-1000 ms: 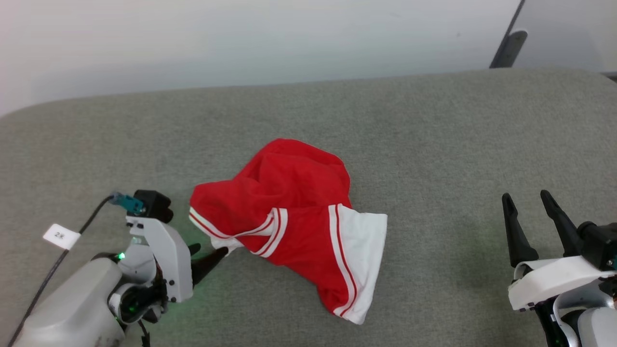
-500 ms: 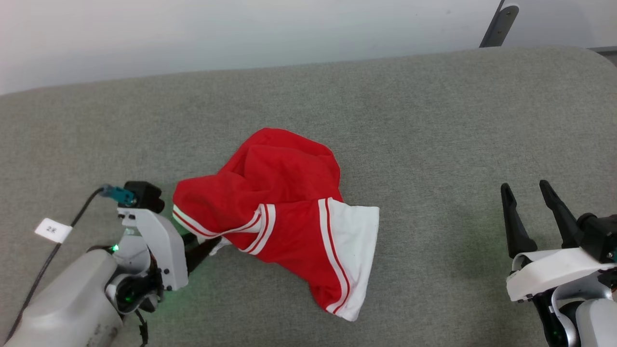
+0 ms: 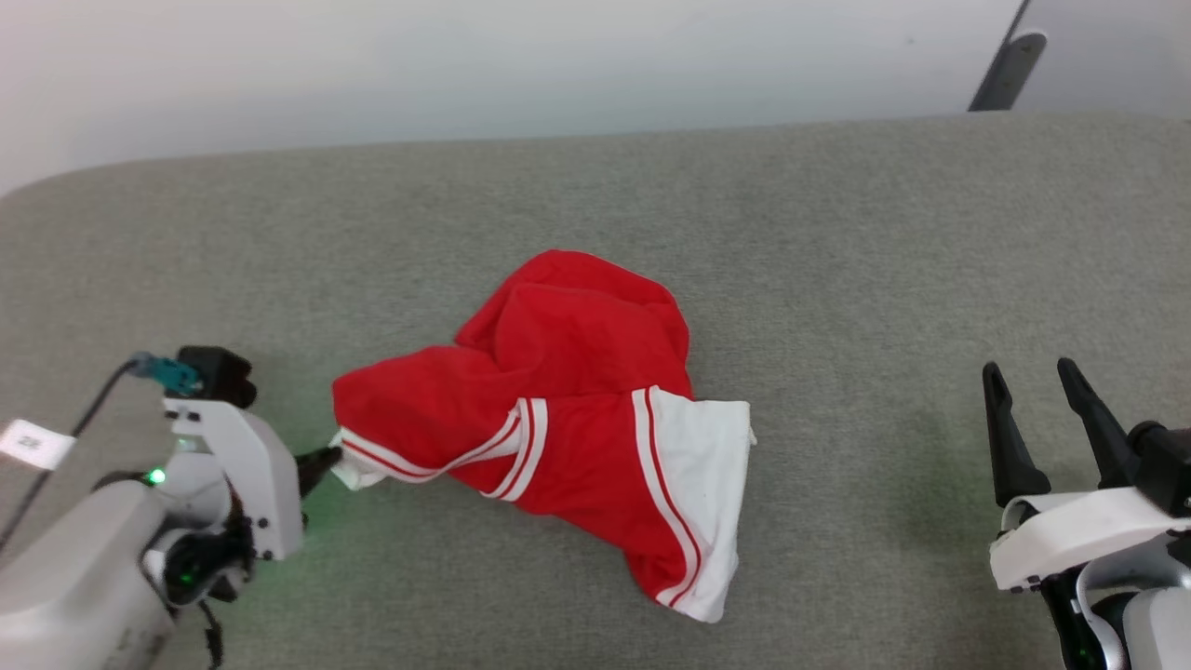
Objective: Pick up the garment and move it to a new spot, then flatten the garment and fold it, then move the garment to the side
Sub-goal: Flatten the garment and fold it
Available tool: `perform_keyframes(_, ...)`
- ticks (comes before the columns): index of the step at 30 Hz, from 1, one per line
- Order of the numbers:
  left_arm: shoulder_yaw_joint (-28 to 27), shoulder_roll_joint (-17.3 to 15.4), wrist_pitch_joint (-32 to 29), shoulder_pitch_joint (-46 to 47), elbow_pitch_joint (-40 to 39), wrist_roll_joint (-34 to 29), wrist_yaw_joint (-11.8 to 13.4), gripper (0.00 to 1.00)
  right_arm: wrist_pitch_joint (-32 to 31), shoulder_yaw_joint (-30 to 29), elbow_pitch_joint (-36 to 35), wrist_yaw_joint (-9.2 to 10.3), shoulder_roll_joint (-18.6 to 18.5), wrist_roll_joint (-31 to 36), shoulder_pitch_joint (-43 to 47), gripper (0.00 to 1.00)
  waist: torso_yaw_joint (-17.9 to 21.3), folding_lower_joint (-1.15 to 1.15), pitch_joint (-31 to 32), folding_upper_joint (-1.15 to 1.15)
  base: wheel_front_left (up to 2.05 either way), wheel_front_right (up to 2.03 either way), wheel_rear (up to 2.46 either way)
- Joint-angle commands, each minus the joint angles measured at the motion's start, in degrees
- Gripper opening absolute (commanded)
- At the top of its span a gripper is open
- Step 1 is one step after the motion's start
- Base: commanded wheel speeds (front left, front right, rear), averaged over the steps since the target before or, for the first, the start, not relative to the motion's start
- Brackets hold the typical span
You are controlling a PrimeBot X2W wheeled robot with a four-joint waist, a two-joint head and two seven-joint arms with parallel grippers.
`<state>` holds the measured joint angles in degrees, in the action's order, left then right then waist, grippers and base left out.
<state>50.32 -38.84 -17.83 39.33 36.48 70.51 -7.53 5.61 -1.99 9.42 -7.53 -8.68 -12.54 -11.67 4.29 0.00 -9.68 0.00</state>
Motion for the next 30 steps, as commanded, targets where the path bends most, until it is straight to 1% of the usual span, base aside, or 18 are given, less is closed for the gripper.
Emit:
perform_keyframes(1,-0.46,-1.04,0.37,0.13,-0.52,-0.08,0.1,0.0,0.11,-0.33,0.09,0.08,0.12,0.08,0.83,1.0,-1.35,0.0,1.08,0.0,0.0,0.0,0.0)
perform_keyframes(5,-0.8,-4.3,0.89,-0.55,-2.63,-0.96,0.76,0.0,0.07,-0.44,0.02,0.08,0.24,0.01,1.47,1.0,-2.92,0.0,2.03,0.0,0.0,0.0,0.0)
perform_keyframes(10,-1.93,-8.84,3.53,-1.67,-7.76,-2.08,1.76,0.0,0.02,-0.78,-0.07,0.08,0.44,-0.27,1.81,1.0,-4.59,0.0,2.83,0.0,0.0,0.0,0.0)
perform_keyframes(12,-2.09,-11.12,4.23,-2.81,-9.89,-2.79,3.05,0.0,-0.01,-0.71,-0.1,0.08,0.49,-0.34,1.79,1.0,-4.94,0.0,3.0,0.0,0.0,0.0,0.0)
perform_keyframes(14,-2.85,-12.77,5.18,-4.05,-12.18,-2.2,4.39,0.0,0.02,-0.67,-0.08,0.08,0.59,-0.54,1.94,1.0,-5.17,0.0,3.17,0.0,0.0,0.0,0.0)
perform_keyframes(17,-3.33,-16.47,6.61,-6.66,-14.84,-3.02,7.15,0.0,0.09,-0.72,-0.1,0.08,0.67,-0.7,2.12,1.0,-5.26,0.0,3.31,0.0,0.0,0.0,0.0)
perform_keyframes(21,-3.39,-19.48,8.38,-10.69,-17.17,-2.84,10.12,0.0,0.37,-0.85,0.03,0.08,0.7,-0.92,2.35,1.0,-5.08,0.0,3.28,0.0,0.0,0.0,0.0)
perform_keyframes(25,-3.22,-20.48,9.62,-13.78,-17.69,-2.18,11.98,0.0,0.44,-0.95,0.18,0.08,0.73,-1.1,2.38,1.0,-4.84,0.0,3.03,0.0,0.0,0.0,0.0)
perform_keyframes(27,-2.7,-20.01,10.08,-14.65,-16.92,-2.63,12.48,0.0,0.45,-0.83,0.29,0.08,0.82,-1.11,2.19,1.0,-4.66,0.0,2.91,0.0,0.0,0.0,0.0)
perform_keyframes(30,-1.94,-18.58,10.47,-15.34,-14.89,-2.98,12.38,0.0,0.48,-0.48,0.64,0.08,0.94,-1.3,1.84,1.0,-4.37,0.0,2.88,0.0,0.0,0.0,0.0)
